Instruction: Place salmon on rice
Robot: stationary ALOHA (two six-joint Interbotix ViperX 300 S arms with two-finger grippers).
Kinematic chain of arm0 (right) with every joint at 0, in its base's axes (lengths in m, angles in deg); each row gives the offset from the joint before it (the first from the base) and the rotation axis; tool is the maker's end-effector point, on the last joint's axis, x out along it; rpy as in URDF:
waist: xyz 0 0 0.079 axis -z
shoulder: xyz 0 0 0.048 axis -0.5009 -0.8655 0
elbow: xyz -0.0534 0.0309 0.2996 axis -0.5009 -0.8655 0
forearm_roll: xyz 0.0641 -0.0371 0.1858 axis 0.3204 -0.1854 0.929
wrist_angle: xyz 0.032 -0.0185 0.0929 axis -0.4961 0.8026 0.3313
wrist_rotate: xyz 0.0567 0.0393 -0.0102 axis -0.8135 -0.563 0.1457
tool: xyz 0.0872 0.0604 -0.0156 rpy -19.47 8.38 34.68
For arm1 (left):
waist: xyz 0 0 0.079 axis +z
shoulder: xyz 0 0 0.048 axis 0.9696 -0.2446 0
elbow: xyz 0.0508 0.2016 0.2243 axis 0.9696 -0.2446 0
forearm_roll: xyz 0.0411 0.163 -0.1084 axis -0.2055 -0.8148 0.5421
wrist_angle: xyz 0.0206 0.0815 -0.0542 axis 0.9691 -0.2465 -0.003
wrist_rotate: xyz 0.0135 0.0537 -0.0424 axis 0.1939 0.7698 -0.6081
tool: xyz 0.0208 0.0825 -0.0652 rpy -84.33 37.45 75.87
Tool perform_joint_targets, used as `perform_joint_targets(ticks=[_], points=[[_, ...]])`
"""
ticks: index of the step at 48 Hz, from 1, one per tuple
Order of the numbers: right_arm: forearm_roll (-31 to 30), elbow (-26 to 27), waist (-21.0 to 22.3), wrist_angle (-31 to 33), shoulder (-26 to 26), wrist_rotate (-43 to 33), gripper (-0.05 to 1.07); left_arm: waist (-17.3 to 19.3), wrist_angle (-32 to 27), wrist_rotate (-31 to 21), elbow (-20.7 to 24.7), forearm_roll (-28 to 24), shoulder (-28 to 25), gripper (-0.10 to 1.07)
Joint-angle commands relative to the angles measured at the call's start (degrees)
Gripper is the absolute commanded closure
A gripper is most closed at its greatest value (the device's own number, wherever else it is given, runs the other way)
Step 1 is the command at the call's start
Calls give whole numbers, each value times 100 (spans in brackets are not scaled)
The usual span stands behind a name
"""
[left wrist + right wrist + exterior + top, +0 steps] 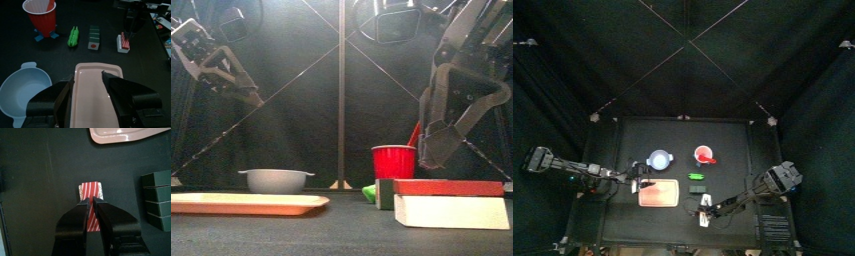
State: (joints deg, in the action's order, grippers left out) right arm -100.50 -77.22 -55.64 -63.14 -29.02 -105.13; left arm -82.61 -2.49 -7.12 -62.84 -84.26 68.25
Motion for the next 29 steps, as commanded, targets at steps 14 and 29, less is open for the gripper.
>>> perform_joint_targets(ticks=[14, 29], points=[[185, -123, 26, -246, -97, 0, 46, -9, -9, 0, 62, 0, -9, 12], [149, -167, 35, -316, 44, 9, 46, 0, 0, 0, 62, 0, 0, 12]])
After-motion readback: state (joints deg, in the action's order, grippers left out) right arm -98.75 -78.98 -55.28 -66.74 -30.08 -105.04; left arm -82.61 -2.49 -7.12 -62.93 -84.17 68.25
